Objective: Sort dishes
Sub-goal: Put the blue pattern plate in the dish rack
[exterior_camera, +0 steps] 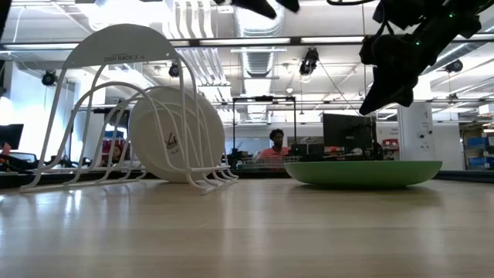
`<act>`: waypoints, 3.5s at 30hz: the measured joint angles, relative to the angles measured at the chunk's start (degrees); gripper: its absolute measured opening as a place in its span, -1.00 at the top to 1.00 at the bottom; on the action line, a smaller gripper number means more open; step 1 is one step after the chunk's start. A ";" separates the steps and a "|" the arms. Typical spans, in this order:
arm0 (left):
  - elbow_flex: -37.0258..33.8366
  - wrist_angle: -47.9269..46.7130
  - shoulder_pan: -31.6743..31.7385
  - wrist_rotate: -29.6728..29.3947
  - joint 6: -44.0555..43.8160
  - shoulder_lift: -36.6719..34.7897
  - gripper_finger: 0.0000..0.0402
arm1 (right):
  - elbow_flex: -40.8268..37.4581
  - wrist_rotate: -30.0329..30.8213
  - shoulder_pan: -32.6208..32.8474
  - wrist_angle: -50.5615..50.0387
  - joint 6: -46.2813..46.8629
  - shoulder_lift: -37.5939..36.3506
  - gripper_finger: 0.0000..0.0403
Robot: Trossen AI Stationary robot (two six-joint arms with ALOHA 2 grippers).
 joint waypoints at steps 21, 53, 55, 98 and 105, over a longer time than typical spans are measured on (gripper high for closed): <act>0.01 10.05 5.72 15.39 -2.44 12.39 0.81 | -7.06 7.28 0.00 -0.17 8.48 1.03 1.00; -0.03 10.14 9.68 24.07 -5.63 24.19 1.00 | -9.43 12.77 -4.90 -5.40 17.63 2.69 0.46; -0.03 10.12 9.94 24.75 -6.06 24.45 1.00 | -9.43 12.58 -4.91 -5.35 17.73 3.10 0.38; -2.05 10.09 10.90 25.51 -9.99 24.77 1.00 | -14.09 6.58 -4.94 6.85 15.43 3.71 0.25; -3.09 10.22 10.92 25.46 -10.84 24.74 1.00 | -14.02 6.92 -4.92 6.99 14.86 3.71 0.30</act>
